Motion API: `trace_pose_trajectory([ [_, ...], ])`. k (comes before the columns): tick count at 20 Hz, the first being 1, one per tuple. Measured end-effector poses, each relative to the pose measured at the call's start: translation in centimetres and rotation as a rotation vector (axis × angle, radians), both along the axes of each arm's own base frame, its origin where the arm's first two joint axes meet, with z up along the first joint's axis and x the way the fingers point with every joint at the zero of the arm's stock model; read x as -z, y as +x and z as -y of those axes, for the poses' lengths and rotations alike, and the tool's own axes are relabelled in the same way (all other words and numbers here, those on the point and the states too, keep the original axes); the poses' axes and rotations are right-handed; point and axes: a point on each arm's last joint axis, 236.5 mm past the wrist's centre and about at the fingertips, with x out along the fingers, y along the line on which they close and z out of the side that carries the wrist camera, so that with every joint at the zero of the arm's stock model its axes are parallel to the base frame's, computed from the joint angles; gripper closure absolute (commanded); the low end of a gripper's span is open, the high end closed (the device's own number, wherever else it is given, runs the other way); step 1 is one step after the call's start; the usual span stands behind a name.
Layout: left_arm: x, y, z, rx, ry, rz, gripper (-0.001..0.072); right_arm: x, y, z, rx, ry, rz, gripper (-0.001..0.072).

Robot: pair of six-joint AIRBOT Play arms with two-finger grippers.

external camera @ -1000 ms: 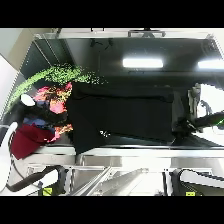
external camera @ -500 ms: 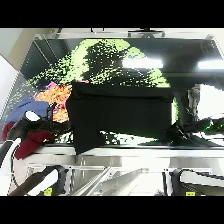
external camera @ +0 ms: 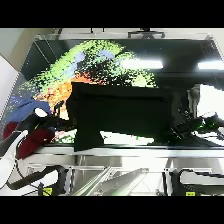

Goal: Fold the shirts.

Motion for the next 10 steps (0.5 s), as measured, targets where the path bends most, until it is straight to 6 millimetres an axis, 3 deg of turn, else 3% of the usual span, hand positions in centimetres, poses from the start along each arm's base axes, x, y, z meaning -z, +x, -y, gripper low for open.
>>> trace_pose_trajectory([
  [1,-0.3,0.6,-0.1,0.013,0.007,0.018,0.0682,0.0,0.1,0.0,0.000,-0.001,0.003,0.0645],
  [2,-0.7,1.1,-0.2,0.024,0.005,0.030,0.0682,0.0,0.2,0.2,-0.002,-0.008,0.008,0.0690],
  [6,-3.8,1.3,1.0,0.098,-0.063,0.012,0.0682,-0.7,1.3,1.7,0.034,-0.023,0.010,0.0695],
  [10,-7.2,0.4,1.8,0.160,-0.099,0.019,0.0682,-3.1,1.6,3.3,0.089,-0.001,-0.019,0.0695],
])
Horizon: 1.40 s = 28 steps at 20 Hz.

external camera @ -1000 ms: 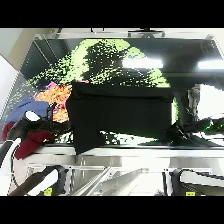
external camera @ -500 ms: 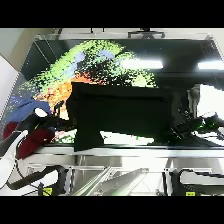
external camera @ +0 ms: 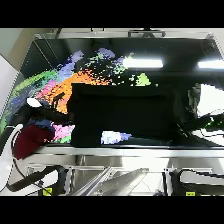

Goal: Fold the shirts.

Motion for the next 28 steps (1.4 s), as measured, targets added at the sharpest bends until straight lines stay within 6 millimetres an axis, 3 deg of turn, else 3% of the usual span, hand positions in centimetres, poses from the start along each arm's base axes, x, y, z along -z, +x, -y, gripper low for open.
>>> trace_pose_trajectory([
  [4,-3.4,-0.8,0.3,0.016,0.002,0.088,0.0682,-0.9,-0.7,1.7,0.026,-0.026,-0.038,0.0695],
  [7,-5.6,-0.9,0.3,0.015,0.012,0.164,0.0682,-2.1,0.0,1.4,0.055,0.009,-0.023,0.0693],
  [11,-8.6,1.4,0.1,0.008,0.021,0.256,0.0682,-6.3,5.2,0.7,0.122,0.095,0.162,0.0693],
  [15,-10.3,6.5,-0.4,-0.019,0.027,0.309,0.0682,-8.9,10.7,1.4,0.163,0.042,0.354,0.0693],
  [19,-9.0,12.5,-0.2,-0.024,0.030,0.321,0.0684,-8.1,15.4,2.0,0.188,-0.053,0.489,0.0693],
  [24,-3.5,18.7,0.3,-0.020,0.030,0.262,0.0659,-3.7,18.3,1.1,0.151,-0.127,0.536,0.0686],
  [25,-2.5,19.5,0.2,-0.017,0.031,0.249,0.0459,-3.2,18.5,0.9,0.142,-0.133,0.540,0.0651],
  [26,-1.5,20.5,0.2,-0.017,0.031,0.242,0.0408,-2.6,18.7,0.8,0.130,-0.141,0.545,0.0407],
  [27,-1.0,21.4,0.0,-0.019,0.031,0.241,0.0408,-2.4,18.9,0.8,0.122,-0.147,0.555,0.0263],
  [28,-0.8,22.1,-0.2,-0.017,0.031,0.244,0.0408,-2.6,19.2,0.9,0.110,-0.150,0.568,0.0259],
])
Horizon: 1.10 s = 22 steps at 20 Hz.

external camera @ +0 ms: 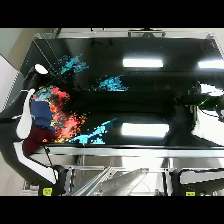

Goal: Fold the shirts.

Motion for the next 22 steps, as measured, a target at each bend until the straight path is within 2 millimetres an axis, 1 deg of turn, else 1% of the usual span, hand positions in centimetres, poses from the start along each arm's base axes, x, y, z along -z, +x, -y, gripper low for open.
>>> trace_pose_trajectory([
  [2,-0.8,1.8,-0.8,-0.002,0.007,0.034,0.0408,-0.9,0.5,0.6,-0.026,-0.014,0.024,0.0257],
  [3,-1.4,2.6,-1.7,-0.005,0.023,0.056,0.0408,-1.4,0.8,1.4,-0.032,-0.036,0.038,0.0254],
  [4,-2.0,3.3,-2.6,-0.009,0.041,0.075,0.0408,-1.6,1.0,2.3,-0.033,-0.057,0.044,0.0149],
  [5,-2.8,3.8,-3.5,-0.016,0.051,0.094,0.0409,-1.7,1.2,3.2,-0.024,-0.076,0.045,0.0077],
  [7,-4.6,4.5,-5.2,-0.023,0.068,0.121,0.0409,-1.3,1.3,4.4,-0.013,-0.096,0.032,0.0081],
  [9,-6.2,4.7,-6.4,-0.032,0.073,0.134,0.0410,-0.1,1.3,4.8,-0.011,-0.098,0.006,0.0082],
  [10,-6.8,4.6,-6.5,-0.031,0.065,0.132,0.0411,0.6,1.2,4.8,-0.013,-0.095,-0.009,0.0084],
  [13,-7.8,3.9,-5.8,-0.009,0.023,0.115,0.0411,2.6,0.9,4.1,-0.030,-0.073,-0.056,0.0089],
  [14,-7.8,3.7,-5.5,-0.002,0.013,0.109,0.0411,3.1,1.0,3.8,-0.029,-0.056,-0.066,0.0193],
  [15,-7.8,3.5,-5.0,0.004,0.001,0.099,0.0412,3.5,1.0,3.5,-0.031,-0.046,-0.075,0.0262],
  [16,-7.6,3.2,-4.3,0.016,-0.011,0.089,0.0439,3.9,0.9,3.1,-0.037,-0.030,-0.086,0.0265],
  [17,-7.4,3.0,-3.6,0.028,-0.023,0.077,0.0535,4.2,0.7,2.6,-0.053,-0.014,-0.090,0.0386],
  [18,-7.2,2.6,-2.5,0.043,-0.043,0.064,0.0617,4.3,0.6,2.2,-0.067,0.001,-0.090,0.0608],
  [19,-7.1,2.3,-1.2,0.060,-0.073,0.052,0.0657,4.5,0.3,1.6,-0.086,0.023,-0.095,0.0694],
  [20,-7.0,1.9,0.4,0.084,-0.108,0.043,0.0692,4.4,0.2,1.3,-0.100,0.034,-0.090,0.0694],
  [22,-6.8,1.0,4.5,0.148,-0.189,0.036,0.0693,3.6,0.5,0.5,-0.113,0.080,-0.069,0.0694],
])
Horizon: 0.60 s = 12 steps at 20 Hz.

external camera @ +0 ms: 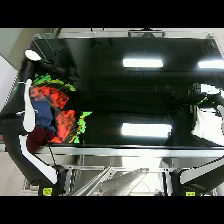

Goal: Fold the shirts.

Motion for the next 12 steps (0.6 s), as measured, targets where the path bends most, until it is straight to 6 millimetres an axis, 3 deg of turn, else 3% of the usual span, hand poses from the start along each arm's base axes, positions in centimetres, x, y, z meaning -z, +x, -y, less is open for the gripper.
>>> trace_pose_trajectory([
  [3,1.7,-1.4,5.9,0.068,-0.052,-0.013,0.0693,-2.7,0.9,-0.8,-0.017,0.065,0.043,0.0694],
  [5,4.0,-2.2,10.3,0.081,-0.063,-0.019,0.0692,-5.8,1.6,-1.1,-0.027,0.101,0.072,0.0694],
  [9,9.0,-3.7,19.6,0.085,-0.050,0.001,0.0694,-14.7,2.1,-1.9,-0.085,0.145,0.158,0.0694],
  [12,10.7,-4.1,25.7,0.092,-0.062,0.026,0.0694,-22.4,1.1,-3.3,-0.140,0.193,0.254,0.0694],
])
